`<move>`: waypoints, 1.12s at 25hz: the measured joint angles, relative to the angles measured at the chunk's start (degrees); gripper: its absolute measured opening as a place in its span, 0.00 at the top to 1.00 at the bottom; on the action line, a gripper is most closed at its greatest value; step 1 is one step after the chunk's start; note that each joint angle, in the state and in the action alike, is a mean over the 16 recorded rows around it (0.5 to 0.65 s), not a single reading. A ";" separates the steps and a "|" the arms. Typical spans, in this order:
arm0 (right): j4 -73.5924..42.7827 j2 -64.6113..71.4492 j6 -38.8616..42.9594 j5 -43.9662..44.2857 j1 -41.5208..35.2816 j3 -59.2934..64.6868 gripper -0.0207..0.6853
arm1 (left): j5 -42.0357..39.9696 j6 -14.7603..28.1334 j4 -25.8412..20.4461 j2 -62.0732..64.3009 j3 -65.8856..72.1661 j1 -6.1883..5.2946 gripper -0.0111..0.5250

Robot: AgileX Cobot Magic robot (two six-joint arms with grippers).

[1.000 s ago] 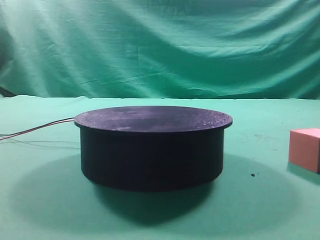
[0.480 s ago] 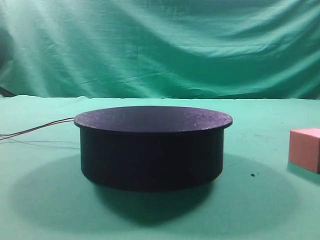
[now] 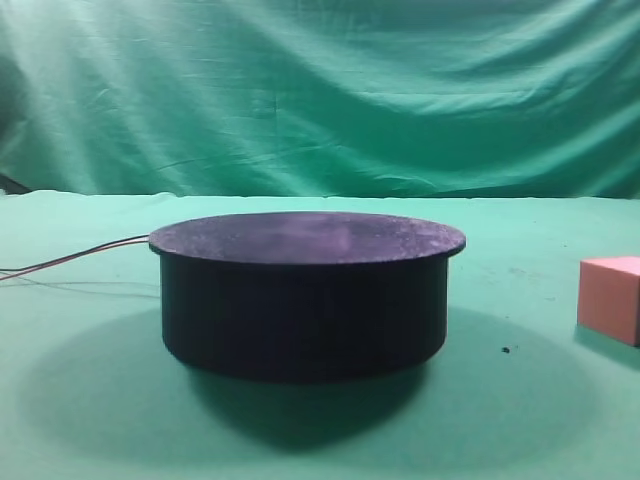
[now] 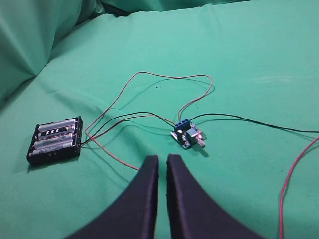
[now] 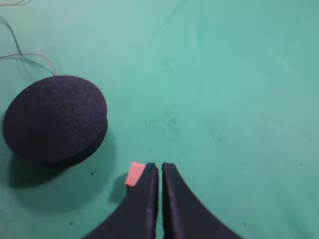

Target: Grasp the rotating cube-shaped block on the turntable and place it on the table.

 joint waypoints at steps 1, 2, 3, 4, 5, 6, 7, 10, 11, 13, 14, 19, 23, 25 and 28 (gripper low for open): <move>0.32 -2.05 -0.24 -1.76 -1.34 2.29 0.97 | 0.00 0.00 0.00 0.00 0.00 0.00 0.98; 0.55 -4.05 -0.39 -3.34 -2.57 4.45 0.97 | 0.00 0.00 0.00 0.00 0.00 0.00 0.98; 0.71 -5.95 -0.45 -4.66 -3.65 6.43 0.97 | 0.00 0.00 0.00 0.00 0.00 0.00 0.98; 0.82 -7.74 -0.49 -5.76 -4.58 8.26 0.97 | 0.00 0.00 0.00 0.00 0.00 0.00 0.98; 0.90 -9.40 -0.49 -6.64 -5.38 9.95 0.97 | 0.00 0.00 0.00 0.00 0.00 0.00 0.98; 0.97 -10.94 -0.49 -7.34 -6.06 11.44 0.97 | 0.00 0.00 0.00 0.00 0.00 0.00 0.98; 1.01 -12.32 -0.47 -7.84 -6.60 12.79 0.97 | 0.00 0.00 0.00 0.00 0.00 0.00 0.98; 1.07 -15.58 -0.42 -8.58 -7.60 15.87 0.97 | 0.00 0.00 0.00 0.00 0.00 0.00 0.98; 1.07 -16.36 -0.40 -8.61 -7.76 16.61 0.97 | 0.00 0.00 0.00 0.00 0.00 0.00 0.98; 1.07 -17.49 -0.35 -8.43 -7.93 17.67 0.97 | 0.00 0.00 0.00 0.00 0.00 0.00 0.98; 1.07 -17.84 -0.33 -8.26 -7.97 18.00 0.97 | 0.00 0.00 0.00 0.00 0.00 0.00 0.98; 1.07 -18.20 -0.26 -7.07 -7.99 18.40 0.97 | 0.00 0.00 0.00 0.00 0.00 0.00 0.98; 1.07 -18.20 -0.24 -6.67 -7.99 18.43 0.97 | 0.00 0.00 0.00 0.00 0.00 0.00 0.98; 1.07 -18.20 -0.24 -6.62 -7.99 18.45 0.97 | 0.00 0.00 0.00 0.00 0.00 0.00 0.98; 1.07 -18.20 -0.23 -6.59 -7.99 18.45 0.97 | 0.00 0.00 0.00 0.00 0.00 0.00 0.98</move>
